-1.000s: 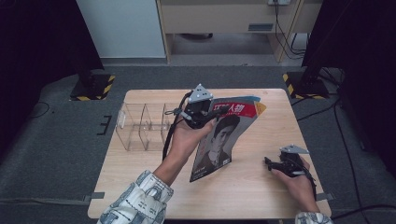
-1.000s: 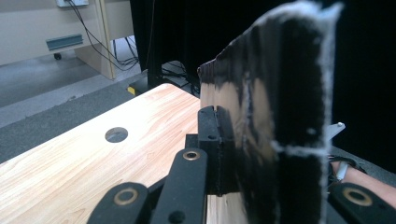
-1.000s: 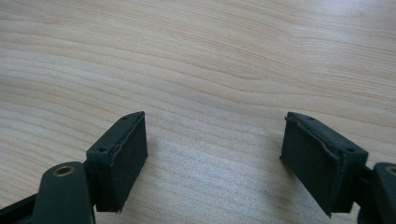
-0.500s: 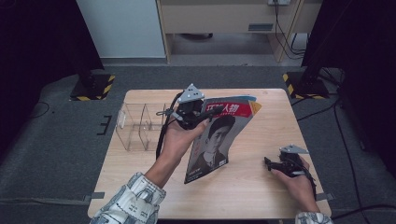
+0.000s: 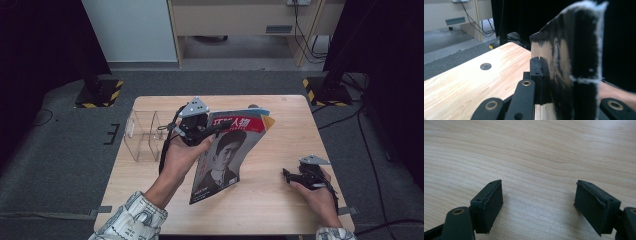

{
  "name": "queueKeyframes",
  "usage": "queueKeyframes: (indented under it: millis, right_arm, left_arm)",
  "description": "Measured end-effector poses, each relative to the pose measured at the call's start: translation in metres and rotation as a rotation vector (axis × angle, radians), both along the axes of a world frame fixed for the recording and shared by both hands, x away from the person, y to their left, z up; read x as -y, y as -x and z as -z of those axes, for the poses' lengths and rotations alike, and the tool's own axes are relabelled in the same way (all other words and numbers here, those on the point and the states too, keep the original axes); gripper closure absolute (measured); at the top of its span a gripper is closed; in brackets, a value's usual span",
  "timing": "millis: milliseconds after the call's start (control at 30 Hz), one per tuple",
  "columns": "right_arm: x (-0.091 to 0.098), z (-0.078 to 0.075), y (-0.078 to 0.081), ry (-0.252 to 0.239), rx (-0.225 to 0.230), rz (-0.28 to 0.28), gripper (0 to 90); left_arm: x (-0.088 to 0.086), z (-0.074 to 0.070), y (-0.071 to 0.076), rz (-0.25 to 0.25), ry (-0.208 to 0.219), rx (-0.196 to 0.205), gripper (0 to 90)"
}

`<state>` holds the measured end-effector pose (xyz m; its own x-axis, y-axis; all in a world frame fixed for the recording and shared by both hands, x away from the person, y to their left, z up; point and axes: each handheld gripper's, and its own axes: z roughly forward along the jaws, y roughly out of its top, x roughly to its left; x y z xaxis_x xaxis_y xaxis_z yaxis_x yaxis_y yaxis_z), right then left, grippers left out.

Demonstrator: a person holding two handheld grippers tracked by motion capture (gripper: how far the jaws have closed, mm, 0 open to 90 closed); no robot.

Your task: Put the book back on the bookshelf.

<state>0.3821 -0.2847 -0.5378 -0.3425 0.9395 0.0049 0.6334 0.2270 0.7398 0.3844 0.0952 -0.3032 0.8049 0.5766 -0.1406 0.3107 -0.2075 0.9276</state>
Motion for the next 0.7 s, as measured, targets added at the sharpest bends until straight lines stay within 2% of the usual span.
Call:
queueKeyframes:
  millis: [267, 467, 700]
  right_arm:
    - [0.000, 0.000, 0.000, 0.000, 0.001, -0.004, 22.6]
    - [0.000, 0.000, 0.000, 0.002, 0.001, -0.004, 22.7]
    - [0.000, 0.000, 0.000, 0.002, 0.000, -0.006, 22.7]
  left_arm:
    - [-0.015, 0.005, 0.005, -0.001, 0.011, -0.003, 86.6]
    - [-0.032, 0.008, 0.011, -0.023, 0.013, -0.002, 86.6]
    - [-0.053, 0.007, 0.019, -0.032, 0.036, 0.002, 86.6]
